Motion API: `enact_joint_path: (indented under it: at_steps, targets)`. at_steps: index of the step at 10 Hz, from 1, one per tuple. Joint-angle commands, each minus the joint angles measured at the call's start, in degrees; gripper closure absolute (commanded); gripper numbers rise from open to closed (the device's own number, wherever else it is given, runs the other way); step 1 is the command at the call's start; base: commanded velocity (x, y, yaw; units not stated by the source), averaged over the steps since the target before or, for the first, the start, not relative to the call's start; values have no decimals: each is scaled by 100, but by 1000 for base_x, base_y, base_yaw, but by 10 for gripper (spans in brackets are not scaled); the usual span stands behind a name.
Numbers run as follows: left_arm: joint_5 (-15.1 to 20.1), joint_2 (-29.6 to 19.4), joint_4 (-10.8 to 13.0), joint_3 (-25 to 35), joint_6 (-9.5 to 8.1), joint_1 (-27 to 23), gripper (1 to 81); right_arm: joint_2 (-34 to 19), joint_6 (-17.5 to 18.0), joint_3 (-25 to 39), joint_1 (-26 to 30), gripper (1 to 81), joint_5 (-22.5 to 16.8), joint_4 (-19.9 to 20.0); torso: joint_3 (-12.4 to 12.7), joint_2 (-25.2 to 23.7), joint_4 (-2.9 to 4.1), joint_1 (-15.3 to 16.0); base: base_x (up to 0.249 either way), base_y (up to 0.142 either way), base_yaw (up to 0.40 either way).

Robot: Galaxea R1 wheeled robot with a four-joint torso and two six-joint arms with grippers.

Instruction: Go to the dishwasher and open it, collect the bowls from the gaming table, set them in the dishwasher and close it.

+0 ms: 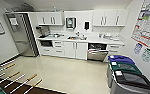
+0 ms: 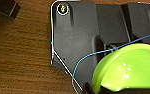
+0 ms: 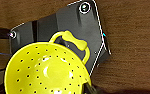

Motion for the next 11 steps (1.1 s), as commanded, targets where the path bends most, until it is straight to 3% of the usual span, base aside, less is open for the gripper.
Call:
enact_joint_path:
  at_steps: [1, 3, 4, 5, 6, 8, 9, 11]
  targets:
    - [284, -60, 48, -16, 37, -228, 811, -172, -25, 109, 220, 811, -341, -41, 0, 0, 0, 1, 163, 0, 0]
    - [284, -60, 39, -16, 37, -228, 811, -216, -34, 223, 220, 811, -341, -67, 0, 0, 0, 1, 163, 0, 0]
    - [284, -60, 39, -16, 37, -228, 811, -216, -25, 232, 220, 811, -341, -67, 0, 0, -333, 1, 163, 0, 0]
    - [284, -51, 39, -16, 37, -228, 811, -216, -26, 232, 220, 811, -341, -84, 237, 0, -532, 1, 163, 0, 0]
    - [284, -51, 39, -16, 37, -228, 811, -216, -34, 232, 212, 811, -332, -102, 5, 0, -91, 1, 163, 0, 0]
    - [284, -60, 39, -16, 37, -228, 811, -216, -34, 232, 212, 811, -323, -111, 59, 0, -371, 1, 163, 0, 0]
    - [284, -68, 30, -16, 37, -228, 811, -216, -26, 241, 212, 811, -323, -111, 68, 0, -454, 1, 163, 0, 0]
    - [284, -60, 30, -16, 37, -228, 811, -216, -34, 241, 212, 811, -323, -111, 68, 0, -465, 1, 163, 0, 0]
